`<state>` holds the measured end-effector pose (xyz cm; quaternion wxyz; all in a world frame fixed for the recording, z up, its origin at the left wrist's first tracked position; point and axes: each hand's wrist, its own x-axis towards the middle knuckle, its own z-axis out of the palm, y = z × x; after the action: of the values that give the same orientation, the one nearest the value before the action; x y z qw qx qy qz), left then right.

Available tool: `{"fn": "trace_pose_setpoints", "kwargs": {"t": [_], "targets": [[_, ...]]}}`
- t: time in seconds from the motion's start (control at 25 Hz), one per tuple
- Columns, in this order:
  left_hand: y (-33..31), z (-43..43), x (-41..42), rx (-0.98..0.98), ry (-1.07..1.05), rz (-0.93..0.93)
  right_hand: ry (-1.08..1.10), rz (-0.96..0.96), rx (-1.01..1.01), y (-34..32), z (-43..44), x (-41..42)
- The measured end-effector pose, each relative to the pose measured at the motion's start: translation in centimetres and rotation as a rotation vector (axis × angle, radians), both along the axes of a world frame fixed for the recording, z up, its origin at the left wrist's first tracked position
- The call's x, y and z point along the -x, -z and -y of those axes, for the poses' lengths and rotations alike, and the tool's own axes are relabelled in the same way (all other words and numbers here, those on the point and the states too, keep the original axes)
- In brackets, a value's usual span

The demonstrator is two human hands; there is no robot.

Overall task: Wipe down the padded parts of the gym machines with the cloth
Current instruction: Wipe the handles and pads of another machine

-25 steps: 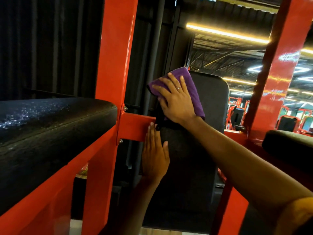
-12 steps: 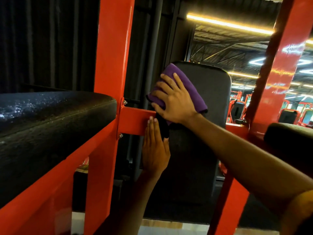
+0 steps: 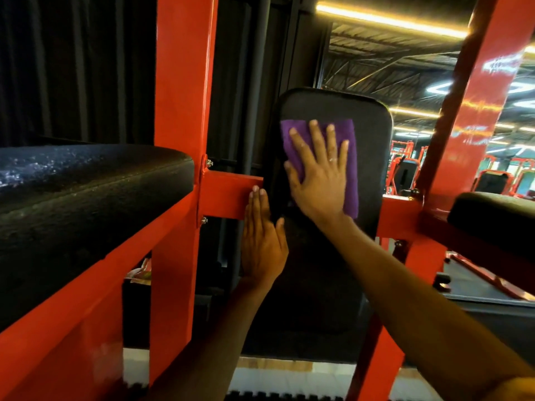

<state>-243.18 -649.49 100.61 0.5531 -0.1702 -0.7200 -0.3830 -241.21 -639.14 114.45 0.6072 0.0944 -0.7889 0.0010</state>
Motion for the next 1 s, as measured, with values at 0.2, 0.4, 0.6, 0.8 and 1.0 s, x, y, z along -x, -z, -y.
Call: {"fn": "trace_pose_setpoints", "kwargs": {"t": [0.2, 0.4, 0.6, 0.8, 1.0], "targets": [[0.5, 0.2, 0.5, -0.021, 0.045, -0.028, -0.077, 0.107, -0.292, 9.2, -4.0, -2.6], [0.1, 0.1, -0.3, 0.002, 0.064, 0.018, 0.047, 0.017, 0.088, 5.3, -7.0, -2.8], [0.2, 0.3, 0.1, 0.002, 0.076, 0.013, -0.057, 0.117, 0.059, 8.6, -1.1, -2.7], [0.0, 0.4, -0.3, 0.079, 0.005, 0.031, -0.021, 0.188, -0.029, 17.3, -5.1, -5.6], [-0.5, -0.1, -1.4, 0.333, -0.090, -0.052, 0.021, 0.012, 0.523, 9.8, -6.5, -3.8]]}}
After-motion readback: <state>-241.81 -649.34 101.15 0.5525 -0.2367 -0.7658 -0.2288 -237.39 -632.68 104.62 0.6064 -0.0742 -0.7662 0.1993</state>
